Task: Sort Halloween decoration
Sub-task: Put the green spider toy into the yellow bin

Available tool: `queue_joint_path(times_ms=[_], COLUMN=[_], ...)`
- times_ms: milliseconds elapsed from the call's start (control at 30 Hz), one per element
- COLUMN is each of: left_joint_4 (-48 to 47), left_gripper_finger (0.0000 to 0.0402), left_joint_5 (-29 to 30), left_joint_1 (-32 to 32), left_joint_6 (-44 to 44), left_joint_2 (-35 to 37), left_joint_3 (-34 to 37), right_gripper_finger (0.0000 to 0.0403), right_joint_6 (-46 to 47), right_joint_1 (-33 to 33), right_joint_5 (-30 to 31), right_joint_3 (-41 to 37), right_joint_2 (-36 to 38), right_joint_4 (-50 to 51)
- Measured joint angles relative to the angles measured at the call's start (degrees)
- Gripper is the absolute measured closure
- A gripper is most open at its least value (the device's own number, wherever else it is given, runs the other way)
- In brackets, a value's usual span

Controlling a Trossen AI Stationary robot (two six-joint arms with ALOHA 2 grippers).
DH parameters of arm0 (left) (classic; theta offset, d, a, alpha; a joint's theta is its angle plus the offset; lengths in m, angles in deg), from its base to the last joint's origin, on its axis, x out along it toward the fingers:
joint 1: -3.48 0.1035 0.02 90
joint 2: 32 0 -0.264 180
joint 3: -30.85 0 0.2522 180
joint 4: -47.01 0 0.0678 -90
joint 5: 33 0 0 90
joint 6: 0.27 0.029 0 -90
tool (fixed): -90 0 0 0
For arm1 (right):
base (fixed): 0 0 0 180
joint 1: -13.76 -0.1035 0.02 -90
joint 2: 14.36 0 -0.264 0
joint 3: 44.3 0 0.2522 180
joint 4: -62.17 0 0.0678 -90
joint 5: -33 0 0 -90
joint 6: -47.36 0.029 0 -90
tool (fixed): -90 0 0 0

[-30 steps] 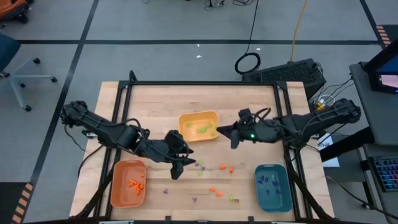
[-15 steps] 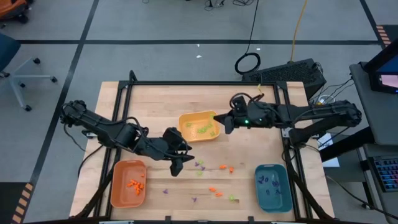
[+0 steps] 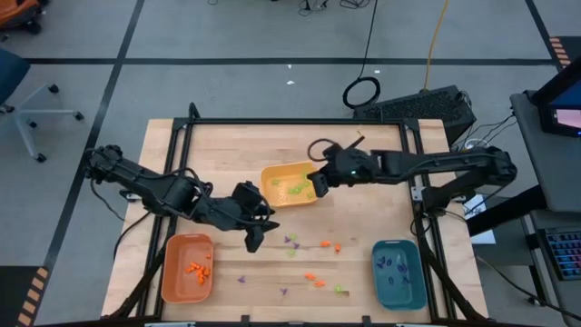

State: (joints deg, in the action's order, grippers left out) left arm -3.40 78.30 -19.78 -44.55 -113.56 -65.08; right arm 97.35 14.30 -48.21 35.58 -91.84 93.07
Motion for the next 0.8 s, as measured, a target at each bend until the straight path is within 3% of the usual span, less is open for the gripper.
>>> queue_joint_path(times_ms=[133,500,800], left_joint_4=[-0.8,-1.0,-2.1], left_gripper_finger=[0.021,0.021,0.021], left_joint_5=[0.0,0.0,0.0], left_joint_1=[0.0,0.0,0.0], left_joint_6=[-0.4,-0.4,-0.4], left_joint_2=[-0.1,-0.2,-0.2], left_joint_3=[0.0,0.0,0.0], right_gripper_finger=[0.0403,0.0403,0.0398], right_joint_6=[-2.5,-11.4,-10.2], right_joint_1=[1.3,2.9,3.3], right_joint_5=[-0.1,-0.1,1.6], right_joint_3=[0.0,0.0,0.0], right_joint_2=[-3.6,-13.3,-18.9], right_joint_4=[3.5,1.0,1.5])
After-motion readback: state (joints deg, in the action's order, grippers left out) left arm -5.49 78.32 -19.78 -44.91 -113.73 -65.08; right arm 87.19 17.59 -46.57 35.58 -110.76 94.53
